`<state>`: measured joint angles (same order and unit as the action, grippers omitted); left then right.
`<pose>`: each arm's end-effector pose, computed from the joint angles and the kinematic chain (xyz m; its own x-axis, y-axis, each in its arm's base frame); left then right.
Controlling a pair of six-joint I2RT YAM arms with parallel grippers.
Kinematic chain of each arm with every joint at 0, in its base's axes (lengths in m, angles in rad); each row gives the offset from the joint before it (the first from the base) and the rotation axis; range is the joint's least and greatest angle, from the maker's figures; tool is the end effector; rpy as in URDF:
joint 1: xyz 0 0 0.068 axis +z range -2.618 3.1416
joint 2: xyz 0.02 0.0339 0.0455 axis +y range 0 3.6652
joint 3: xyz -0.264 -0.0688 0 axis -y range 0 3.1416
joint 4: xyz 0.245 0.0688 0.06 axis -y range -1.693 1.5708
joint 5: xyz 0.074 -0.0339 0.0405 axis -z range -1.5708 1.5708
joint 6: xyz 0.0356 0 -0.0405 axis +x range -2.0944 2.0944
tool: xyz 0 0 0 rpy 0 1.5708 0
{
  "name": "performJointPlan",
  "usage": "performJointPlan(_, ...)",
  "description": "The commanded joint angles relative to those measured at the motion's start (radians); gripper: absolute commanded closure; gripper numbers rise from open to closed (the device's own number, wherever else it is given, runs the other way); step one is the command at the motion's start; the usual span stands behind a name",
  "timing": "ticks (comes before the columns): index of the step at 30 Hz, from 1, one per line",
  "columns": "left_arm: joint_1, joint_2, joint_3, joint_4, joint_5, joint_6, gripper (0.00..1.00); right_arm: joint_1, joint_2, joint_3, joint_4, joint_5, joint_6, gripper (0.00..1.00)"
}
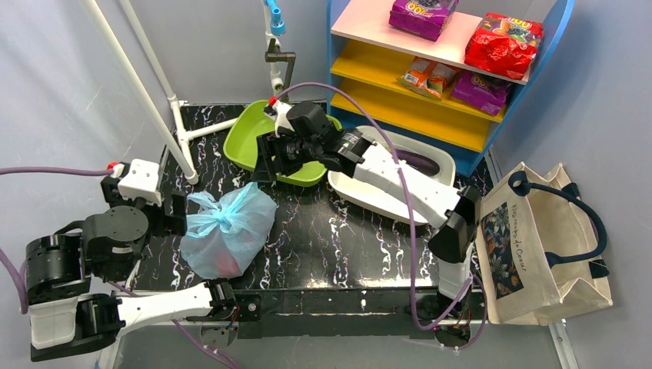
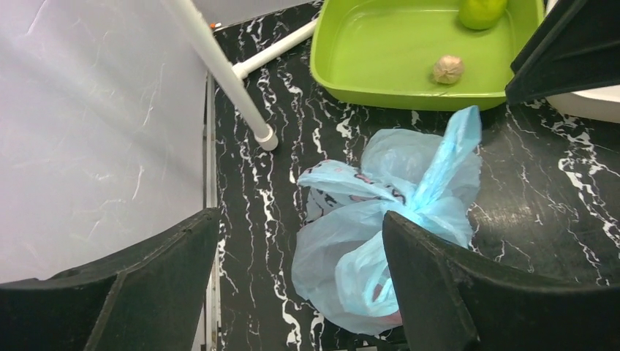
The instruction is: Place the food into the grocery bag and tie it
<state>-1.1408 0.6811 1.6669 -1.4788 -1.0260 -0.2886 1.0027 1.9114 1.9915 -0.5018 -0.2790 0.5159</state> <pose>0.0200 0.0294 0.4734 -0.2338 0.1560 -0.9597 0.0944 0.9860 0.1373 0.2319 0.3815 0.3974 -0.6580 -0.1494 -0.7380 -0.7138 0.4359 0.5482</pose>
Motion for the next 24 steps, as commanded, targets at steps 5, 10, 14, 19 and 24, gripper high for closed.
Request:
performJointPlan(5,0.001,0.086,-0.023,0.262,0.24,0.203,0.02,-0.022,-0.206,-0.027,-0.218,0.305,-0.146,0.3)
performJointPlan(10,0.001,0.126,-0.096,0.439,0.338,0.261,0.02,-0.068,-0.278,0.014,-0.391,0.35,-0.159,0.22)
performJointPlan(14,0.001,0.199,-0.118,0.545,0.409,0.258,0.02,-0.086,-0.361,0.013,-0.521,0.542,-0.126,0.16)
performJointPlan(19,0.001,0.298,-0.114,0.664,0.481,0.191,0.02,-0.114,-0.522,-0.101,-0.612,0.696,-0.121,0.1)
performJointPlan(24,0.001,0.424,-0.055,0.74,0.523,0.176,0.02,-0.161,-0.651,-0.145,-0.789,0.861,-0.071,0.09)
